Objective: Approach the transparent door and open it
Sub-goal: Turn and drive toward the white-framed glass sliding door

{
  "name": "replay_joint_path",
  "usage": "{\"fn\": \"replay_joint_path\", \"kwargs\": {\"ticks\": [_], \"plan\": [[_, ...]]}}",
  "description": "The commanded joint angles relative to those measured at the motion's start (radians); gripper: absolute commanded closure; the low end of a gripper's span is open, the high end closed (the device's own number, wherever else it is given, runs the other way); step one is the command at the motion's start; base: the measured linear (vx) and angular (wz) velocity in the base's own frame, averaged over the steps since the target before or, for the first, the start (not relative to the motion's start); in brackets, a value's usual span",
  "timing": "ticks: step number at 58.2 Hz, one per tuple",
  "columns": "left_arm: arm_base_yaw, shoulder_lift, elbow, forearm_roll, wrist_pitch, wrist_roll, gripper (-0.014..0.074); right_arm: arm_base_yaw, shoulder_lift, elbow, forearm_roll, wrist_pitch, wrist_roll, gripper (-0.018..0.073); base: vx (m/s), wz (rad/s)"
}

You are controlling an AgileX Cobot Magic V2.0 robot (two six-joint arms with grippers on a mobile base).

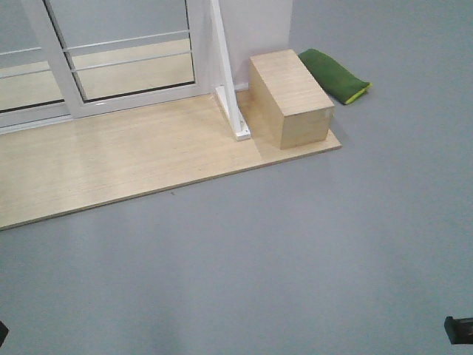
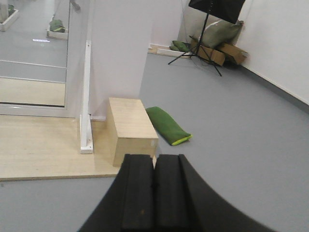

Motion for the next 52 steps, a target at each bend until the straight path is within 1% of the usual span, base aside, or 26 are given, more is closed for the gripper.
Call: {"fn": "replay_joint_path", "kwargs": {"ticks": [1, 31, 52], "plan": [[0.001, -0.004, 0.008, -0.010, -0.083, -0.001, 0.0603, -0.005, -0.016, 0.003, -0.005, -0.081, -0.005, 0.0565, 0.56, 0.34], [0.001, -0.004, 0.008, -0.010, -0.083, -0.001, 0.0603, -0.005, -0.016, 0.003, -0.005, -0.081, -0.005, 0.0565, 0.56, 0.34], [0.001, -0.004, 0.008, -0.010, -0.083, -0.001, 0.0603, -0.005, -0.016, 0.003, -0.005, -0.081, -0.005, 0.0565, 0.53, 0.11]]}}
